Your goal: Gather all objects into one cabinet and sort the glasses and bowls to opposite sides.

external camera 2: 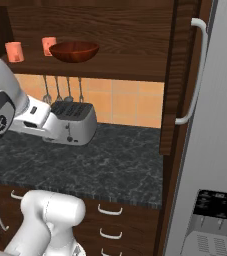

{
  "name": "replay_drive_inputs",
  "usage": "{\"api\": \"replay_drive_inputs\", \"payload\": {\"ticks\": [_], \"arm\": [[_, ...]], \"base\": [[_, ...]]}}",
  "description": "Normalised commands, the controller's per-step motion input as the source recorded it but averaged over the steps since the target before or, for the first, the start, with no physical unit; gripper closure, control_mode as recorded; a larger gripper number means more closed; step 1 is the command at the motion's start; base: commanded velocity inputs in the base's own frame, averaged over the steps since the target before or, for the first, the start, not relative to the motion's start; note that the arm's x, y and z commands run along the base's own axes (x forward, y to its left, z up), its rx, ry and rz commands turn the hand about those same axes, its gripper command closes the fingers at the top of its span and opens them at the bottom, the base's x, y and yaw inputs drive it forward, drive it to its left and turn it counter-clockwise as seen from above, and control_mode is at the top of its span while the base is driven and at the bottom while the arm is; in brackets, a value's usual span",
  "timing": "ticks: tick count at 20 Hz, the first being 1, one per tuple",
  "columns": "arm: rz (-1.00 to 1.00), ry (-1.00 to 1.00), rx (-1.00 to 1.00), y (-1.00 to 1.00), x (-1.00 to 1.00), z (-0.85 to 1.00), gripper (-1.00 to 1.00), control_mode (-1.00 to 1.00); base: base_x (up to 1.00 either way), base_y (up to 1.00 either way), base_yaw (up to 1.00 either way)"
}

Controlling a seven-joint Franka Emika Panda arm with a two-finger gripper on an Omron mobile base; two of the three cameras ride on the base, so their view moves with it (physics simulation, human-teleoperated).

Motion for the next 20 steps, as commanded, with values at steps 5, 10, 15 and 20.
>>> {"api": "replay_drive_inputs", "payload": {"ticks": [5,10,15,20], "arm": [[0.09,0.00,0.00,0.00,-0.05,0.00,-1.00,-1.00],[0.04,0.00,-0.03,0.07,-0.08,0.00,-1.00,1.00],[0.00,0.00,0.00,0.00,0.00,0.00,-1.00,1.00],[0.00,0.00,0.00,0.00,0.00,0.00,-1.00,1.00]], "base": [[0.00,0.00,0.00],[-0.28,0.08,0.00],[-0.99,0.39,0.05],[-0.63,0.49,0.55]]}}
